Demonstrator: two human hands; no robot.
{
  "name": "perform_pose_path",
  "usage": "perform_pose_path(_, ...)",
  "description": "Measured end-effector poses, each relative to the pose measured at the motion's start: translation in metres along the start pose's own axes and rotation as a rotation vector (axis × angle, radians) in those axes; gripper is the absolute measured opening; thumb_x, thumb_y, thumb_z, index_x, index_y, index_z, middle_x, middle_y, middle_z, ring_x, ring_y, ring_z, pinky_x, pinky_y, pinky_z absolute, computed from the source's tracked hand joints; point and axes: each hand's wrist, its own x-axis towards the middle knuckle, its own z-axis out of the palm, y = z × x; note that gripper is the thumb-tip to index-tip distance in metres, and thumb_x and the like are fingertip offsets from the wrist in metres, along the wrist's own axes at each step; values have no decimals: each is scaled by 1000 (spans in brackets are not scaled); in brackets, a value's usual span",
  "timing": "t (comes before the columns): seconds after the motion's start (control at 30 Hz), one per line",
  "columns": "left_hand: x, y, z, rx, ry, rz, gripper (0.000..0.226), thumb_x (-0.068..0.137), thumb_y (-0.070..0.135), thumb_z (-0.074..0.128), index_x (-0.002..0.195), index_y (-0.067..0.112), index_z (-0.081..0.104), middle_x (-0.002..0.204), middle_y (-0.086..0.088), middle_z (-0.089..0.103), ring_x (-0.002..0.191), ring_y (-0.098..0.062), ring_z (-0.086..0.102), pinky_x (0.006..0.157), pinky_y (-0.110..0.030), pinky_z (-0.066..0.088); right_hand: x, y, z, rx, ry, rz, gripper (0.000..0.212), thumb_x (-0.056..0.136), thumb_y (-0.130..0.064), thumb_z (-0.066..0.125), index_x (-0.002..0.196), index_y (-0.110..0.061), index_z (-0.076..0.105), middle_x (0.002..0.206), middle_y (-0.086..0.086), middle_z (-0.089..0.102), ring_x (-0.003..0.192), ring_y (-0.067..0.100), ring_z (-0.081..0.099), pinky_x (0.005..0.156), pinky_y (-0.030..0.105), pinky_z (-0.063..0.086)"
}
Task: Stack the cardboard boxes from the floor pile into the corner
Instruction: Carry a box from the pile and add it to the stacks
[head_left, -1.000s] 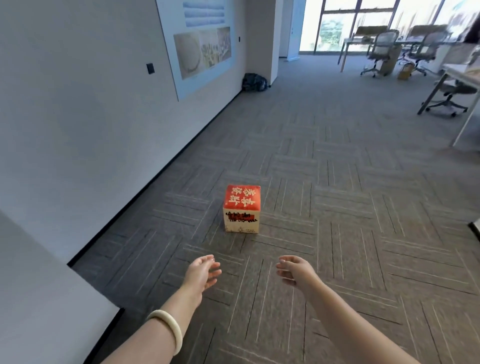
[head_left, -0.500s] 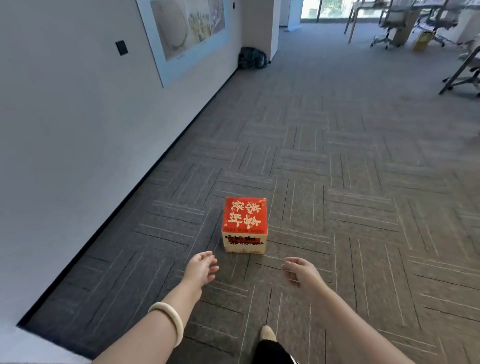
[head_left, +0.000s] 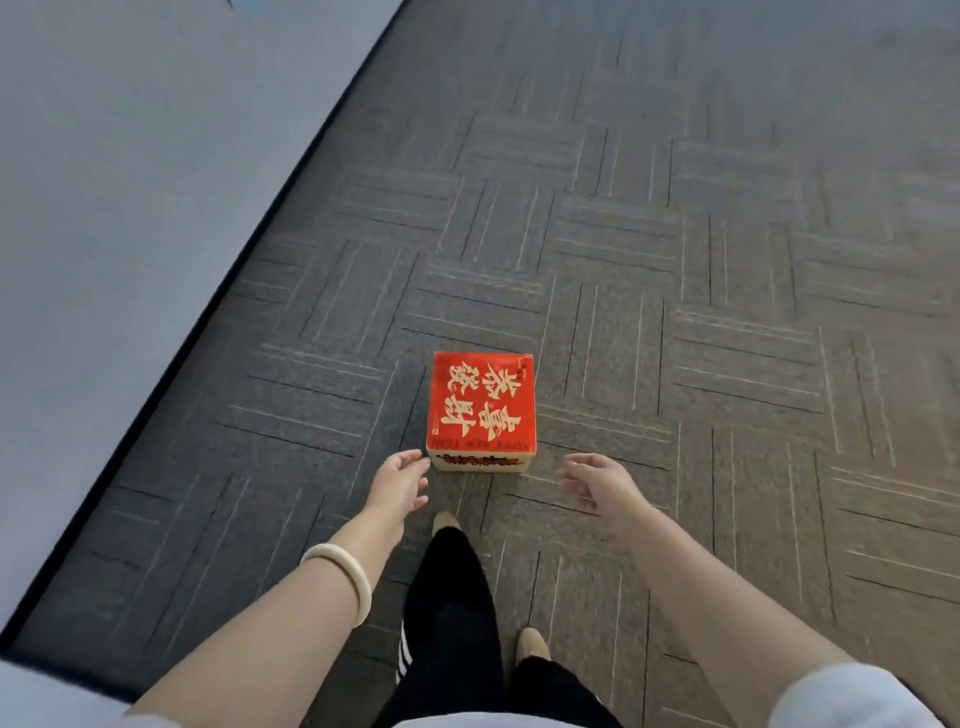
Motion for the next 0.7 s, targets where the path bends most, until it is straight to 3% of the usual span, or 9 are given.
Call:
perform_pose_path(0.17, 115, 30, 12, 129, -14, -42, 45, 94, 19, 54, 136, 14, 41, 133, -8, 47, 114, -19, 47, 91, -37, 47, 96, -14, 19, -5, 47, 91, 22, 93, -15, 54, 115, -12, 55, 93, 3, 68, 84, 17, 65, 59, 24, 47)
perform_pose_path(0.27, 189, 23, 18, 243, 17, -62, 52, 93, 21, 55, 141, 16, 35, 137, -9, 42, 111, -20, 47, 90, -37, 47, 166, -3, 35, -56, 78, 165, 35, 92, -18, 57, 126, -10, 50, 93, 2, 64, 84, 16, 63, 68, 29, 53)
perform_pose_path(0.43, 318, -22, 28, 428, 10, -103, 65, 88, 29, 61, 144, 24, 29, 144, -8, 34, 124, -25, 45, 100, -45, 44, 283, 22, 64, -153, 87, 231, 54, 89, -24, 62, 136, -12, 40, 124, 8, 55, 102, 21, 59, 68, 29, 53)
perform_pose_path(0.57, 406, -70, 40, 517, 0, -146, 73, 85, 36, 64, 146, 26, 25, 149, -8, 27, 129, -28, 40, 101, -48, 43, 372, 56, 81, -327, 118, 258, 73, 84, -33, 67, 143, -17, 29, 138, 7, 45, 119, 25, 52, 97, 44, 47)
perform_pose_path(0.7, 463, -107, 51, 529, -15, -189, 85, 82, 43, 66, 148, 27, 16, 153, -8, 17, 135, -29, 33, 104, -51, 39, 434, 83, 94, -407, 215, 252, 89, 80, -36, 72, 148, -16, 18, 152, 10, 26, 136, 30, 34, 109, 45, 33)
